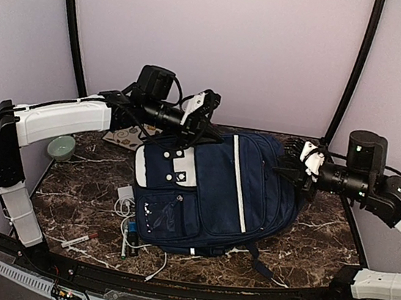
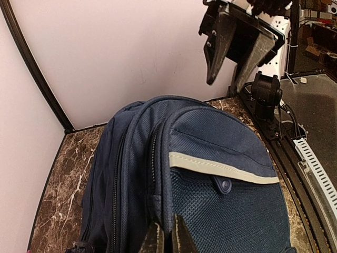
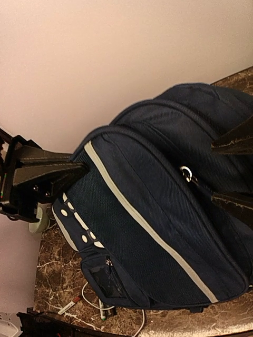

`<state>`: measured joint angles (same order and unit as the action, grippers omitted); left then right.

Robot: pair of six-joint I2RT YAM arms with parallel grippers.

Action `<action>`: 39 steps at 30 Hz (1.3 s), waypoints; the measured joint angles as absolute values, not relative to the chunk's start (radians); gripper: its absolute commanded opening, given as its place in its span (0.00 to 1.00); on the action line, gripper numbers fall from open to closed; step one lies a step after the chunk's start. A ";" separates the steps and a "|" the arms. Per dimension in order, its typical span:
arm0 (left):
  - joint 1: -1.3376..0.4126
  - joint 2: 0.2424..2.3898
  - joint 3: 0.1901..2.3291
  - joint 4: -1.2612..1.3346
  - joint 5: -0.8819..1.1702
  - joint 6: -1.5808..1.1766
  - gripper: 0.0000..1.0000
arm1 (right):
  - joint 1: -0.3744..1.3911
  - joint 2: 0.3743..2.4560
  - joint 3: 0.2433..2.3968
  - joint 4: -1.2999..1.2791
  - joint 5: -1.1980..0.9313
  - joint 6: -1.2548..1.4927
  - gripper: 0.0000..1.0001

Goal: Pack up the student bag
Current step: Unzip the upper front pocket of the student bag.

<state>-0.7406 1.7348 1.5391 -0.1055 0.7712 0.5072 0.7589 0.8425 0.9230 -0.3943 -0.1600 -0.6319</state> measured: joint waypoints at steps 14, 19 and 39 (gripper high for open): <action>-0.736 1.735 1.531 -0.101 0.744 0.500 0.00 | 0.811 0.976 0.872 -0.317 -0.014 -0.538 0.26; -0.736 1.735 1.530 -0.097 0.743 0.500 0.00 | 0.818 0.980 0.872 -0.290 0.036 -0.532 0.20; -0.736 1.736 1.497 -0.020 0.576 0.379 0.00 | 0.826 1.041 0.833 -0.196 0.124 -0.460 0.00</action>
<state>-0.7364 1.7363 1.4975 -0.0204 0.5762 0.3786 0.8257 1.0412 0.8330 -0.1955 0.1242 -0.4599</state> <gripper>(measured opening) 0.057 0.025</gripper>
